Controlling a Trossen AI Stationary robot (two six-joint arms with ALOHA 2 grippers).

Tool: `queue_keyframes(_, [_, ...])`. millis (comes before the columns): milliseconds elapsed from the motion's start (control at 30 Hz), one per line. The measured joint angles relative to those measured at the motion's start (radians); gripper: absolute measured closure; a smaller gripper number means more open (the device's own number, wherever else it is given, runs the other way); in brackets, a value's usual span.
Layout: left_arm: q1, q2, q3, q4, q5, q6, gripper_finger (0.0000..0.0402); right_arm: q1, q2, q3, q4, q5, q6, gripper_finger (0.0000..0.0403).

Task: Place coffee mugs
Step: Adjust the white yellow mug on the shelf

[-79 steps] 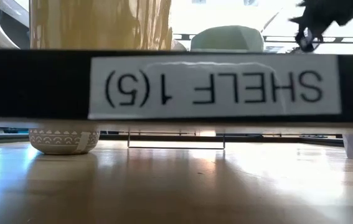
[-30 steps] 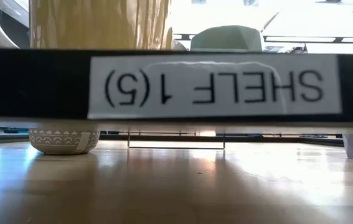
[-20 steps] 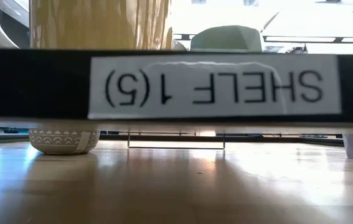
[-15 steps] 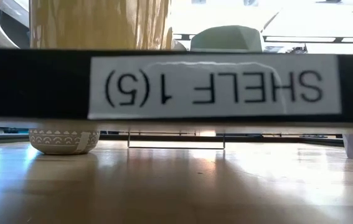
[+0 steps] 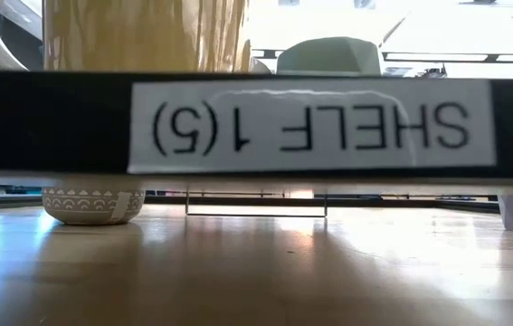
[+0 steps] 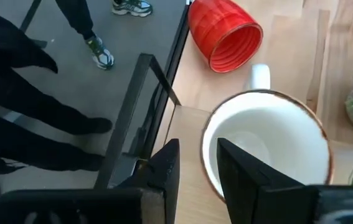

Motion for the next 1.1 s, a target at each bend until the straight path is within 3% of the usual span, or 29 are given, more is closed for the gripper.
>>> queue_keyframes(200, [0.000, 0.000, 0.000, 0.000, 0.000, -0.010, 0.0314, 0.020, 0.000, 0.000, 0.021, 0.017, 0.011, 0.0320])
queue_keyframes(500, [0.000, 0.000, 0.000, 0.000, 0.000, -0.026, 0.0314, 0.020, 0.039, -0.002, 0.052, 0.016, 0.018, 0.0358])
queue_keyframes(1100, [0.000, 0.000, 0.000, 0.000, 0.000, -0.026, 0.0314, 0.027, 0.110, -0.002, 0.090, -0.032, 0.055, 0.0359])
